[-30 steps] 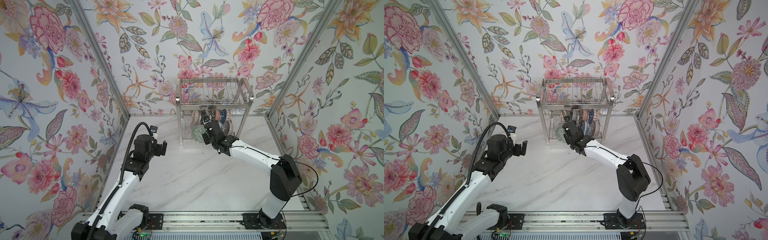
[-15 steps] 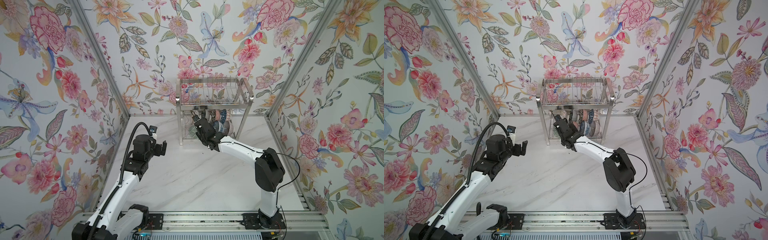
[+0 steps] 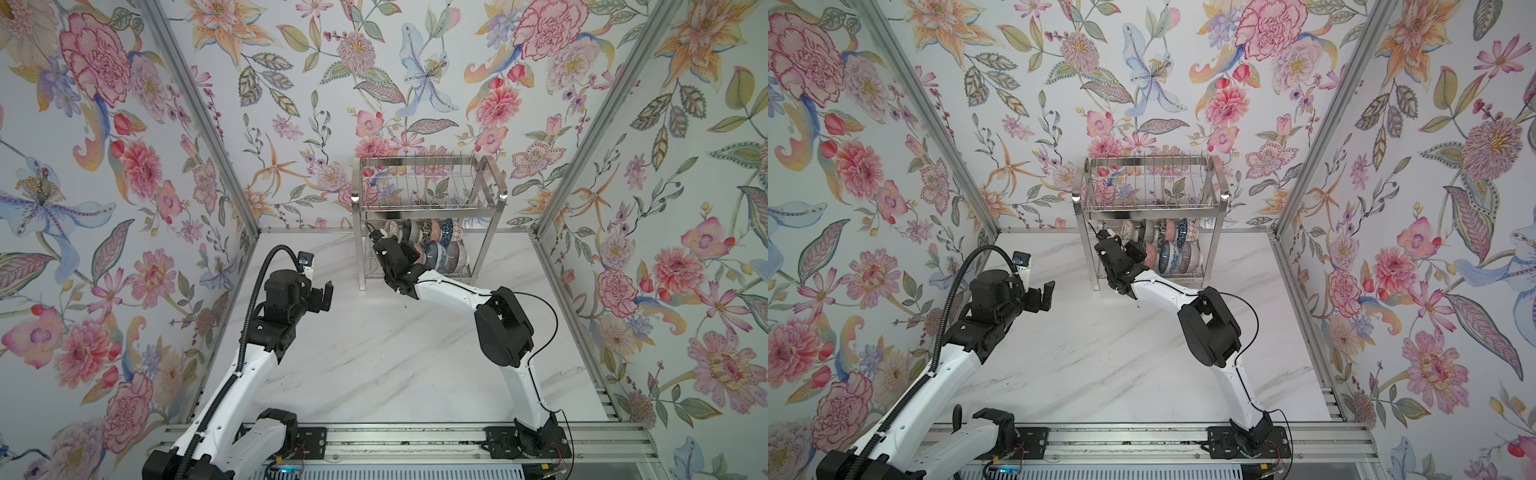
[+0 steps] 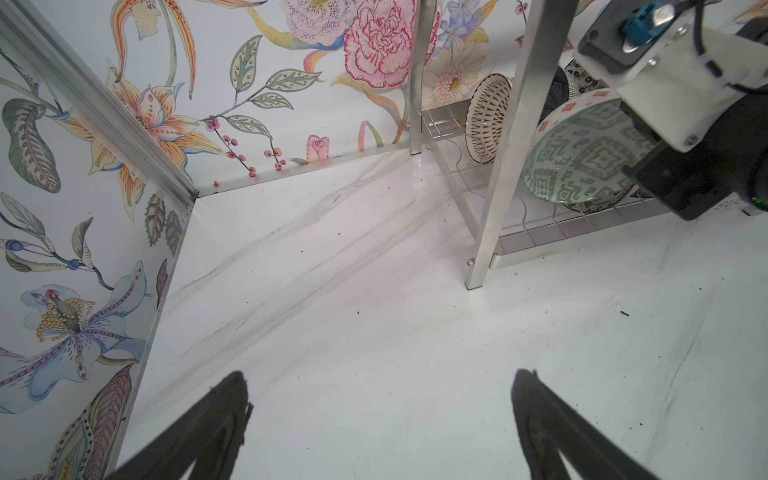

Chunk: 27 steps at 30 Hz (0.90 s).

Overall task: Load the bowls into the dish rack
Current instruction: 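Carry the green bowl into the rack with the right gripper while the left gripper withdraws, then lower the green geometric bowl into the upper rack tier with the right gripper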

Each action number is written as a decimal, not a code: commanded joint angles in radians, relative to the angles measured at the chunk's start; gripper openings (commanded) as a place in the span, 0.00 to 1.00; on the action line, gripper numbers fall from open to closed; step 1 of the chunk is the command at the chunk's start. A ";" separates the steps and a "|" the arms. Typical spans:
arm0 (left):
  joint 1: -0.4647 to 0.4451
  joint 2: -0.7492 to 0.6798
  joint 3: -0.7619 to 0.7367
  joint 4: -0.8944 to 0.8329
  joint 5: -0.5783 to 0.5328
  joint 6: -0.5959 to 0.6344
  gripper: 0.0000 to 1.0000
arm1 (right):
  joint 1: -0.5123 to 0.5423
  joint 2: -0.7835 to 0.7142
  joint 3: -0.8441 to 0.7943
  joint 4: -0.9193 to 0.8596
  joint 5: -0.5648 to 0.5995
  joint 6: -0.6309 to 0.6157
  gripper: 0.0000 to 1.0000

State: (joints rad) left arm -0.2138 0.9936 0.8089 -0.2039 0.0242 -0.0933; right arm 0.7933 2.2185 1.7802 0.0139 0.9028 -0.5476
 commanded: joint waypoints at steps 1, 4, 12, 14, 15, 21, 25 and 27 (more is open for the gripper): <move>0.013 -0.014 -0.013 0.009 0.023 -0.008 0.99 | 0.010 0.034 0.047 0.182 0.074 -0.173 0.00; 0.012 -0.013 -0.013 0.009 0.023 -0.008 0.99 | 0.009 0.067 0.057 0.238 0.084 -0.246 0.00; 0.013 -0.013 -0.015 0.009 0.026 -0.010 0.99 | 0.002 0.146 0.111 0.300 0.112 -0.344 0.00; 0.014 -0.015 -0.016 0.009 0.026 -0.010 0.99 | 0.000 0.170 0.127 0.325 0.125 -0.382 0.00; 0.014 -0.015 -0.016 0.009 0.027 -0.010 0.99 | 0.001 0.180 0.134 0.338 0.133 -0.397 0.00; 0.015 -0.016 -0.016 0.009 0.028 -0.010 0.99 | 0.000 0.228 0.177 0.373 0.150 -0.466 0.00; 0.016 -0.017 -0.016 0.009 0.028 -0.010 0.99 | 0.000 0.246 0.191 0.372 0.151 -0.478 0.00; 0.016 -0.018 -0.016 0.009 0.029 -0.010 0.99 | 0.001 0.254 0.197 0.370 0.151 -0.483 0.00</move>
State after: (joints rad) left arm -0.2092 0.9924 0.8051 -0.2005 0.0456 -0.0933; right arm 0.7898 2.4565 1.9312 0.3321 1.0302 -1.0077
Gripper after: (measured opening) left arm 0.994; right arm 0.084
